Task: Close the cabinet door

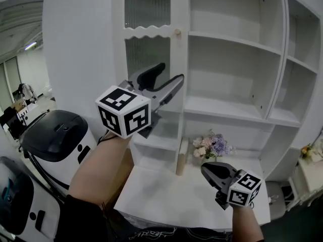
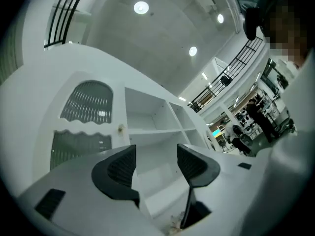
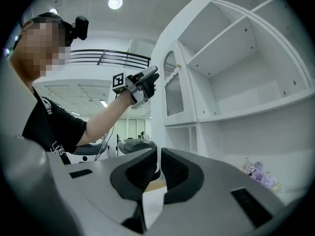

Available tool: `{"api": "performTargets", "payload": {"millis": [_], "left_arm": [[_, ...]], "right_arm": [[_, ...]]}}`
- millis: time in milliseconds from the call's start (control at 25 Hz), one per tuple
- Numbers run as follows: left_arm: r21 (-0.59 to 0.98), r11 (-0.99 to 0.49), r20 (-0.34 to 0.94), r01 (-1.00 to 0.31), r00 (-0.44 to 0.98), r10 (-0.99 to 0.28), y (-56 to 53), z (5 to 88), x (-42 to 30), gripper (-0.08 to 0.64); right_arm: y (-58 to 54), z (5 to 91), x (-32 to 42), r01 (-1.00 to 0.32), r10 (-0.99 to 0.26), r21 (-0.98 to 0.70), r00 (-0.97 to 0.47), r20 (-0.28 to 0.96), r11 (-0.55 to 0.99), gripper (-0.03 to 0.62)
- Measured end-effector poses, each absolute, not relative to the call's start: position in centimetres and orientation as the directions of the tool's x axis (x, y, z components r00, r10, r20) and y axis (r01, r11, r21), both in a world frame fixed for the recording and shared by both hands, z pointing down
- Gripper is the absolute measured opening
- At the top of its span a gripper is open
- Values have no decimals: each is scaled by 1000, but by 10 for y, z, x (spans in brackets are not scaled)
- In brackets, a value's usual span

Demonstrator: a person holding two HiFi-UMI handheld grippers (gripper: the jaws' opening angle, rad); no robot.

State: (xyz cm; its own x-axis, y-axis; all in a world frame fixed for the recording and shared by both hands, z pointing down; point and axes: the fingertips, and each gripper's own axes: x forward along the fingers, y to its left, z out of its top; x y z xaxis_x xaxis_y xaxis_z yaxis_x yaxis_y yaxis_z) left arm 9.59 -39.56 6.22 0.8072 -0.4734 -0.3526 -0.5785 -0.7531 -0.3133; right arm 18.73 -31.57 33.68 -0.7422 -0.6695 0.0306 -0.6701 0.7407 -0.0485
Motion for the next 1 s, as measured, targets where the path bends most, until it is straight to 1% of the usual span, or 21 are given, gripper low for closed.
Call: {"api": "performTargets", "payload": {"millis": [40, 120, 240, 280, 360, 560, 640, 800, 1000], "left_arm": [[-295, -775, -322, -558, 822, -469, -387, 78, 92, 267], [-239, -817, -277, -526, 843, -462, -368, 108, 81, 236], [-87, -880, -204, -466, 873, -442, -336, 163, 65, 184], [-35, -894, -174, -447, 883, -435, -323, 185, 60, 156], [45, -909, -131, -414, 900, -417, -295, 228, 49, 148], [172, -913, -90, -371, 917, -390, -222, 311, 33, 112], [190, -914, -60, -358, 925, -375, -196, 340, 32, 94], [174, -928, -26, -329, 941, -338, -150, 378, 29, 56], [188, -900, -29, -393, 914, -405, -131, 394, 9, 34]], "right_arm": [[-308, 338, 181, -671, -670, -52, -741, 36, 740, 54], [-290, 339, 170, -676, -675, -59, -737, 41, 735, 54], [-259, 340, 154, -682, -680, -57, -731, 46, 729, 54], [-248, 342, 147, -682, -680, -54, -732, 51, 730, 54], [-229, 347, 134, -678, -675, -54, -735, 64, 733, 54], [-187, 353, 105, -664, -661, -54, -748, 66, 746, 54], [-175, 356, 95, -657, -655, -68, -754, 57, 751, 54], [-156, 362, 76, -642, -642, -95, -766, 33, 761, 54], [-144, 377, 68, -640, -644, -121, -765, 6, 759, 54]]}}
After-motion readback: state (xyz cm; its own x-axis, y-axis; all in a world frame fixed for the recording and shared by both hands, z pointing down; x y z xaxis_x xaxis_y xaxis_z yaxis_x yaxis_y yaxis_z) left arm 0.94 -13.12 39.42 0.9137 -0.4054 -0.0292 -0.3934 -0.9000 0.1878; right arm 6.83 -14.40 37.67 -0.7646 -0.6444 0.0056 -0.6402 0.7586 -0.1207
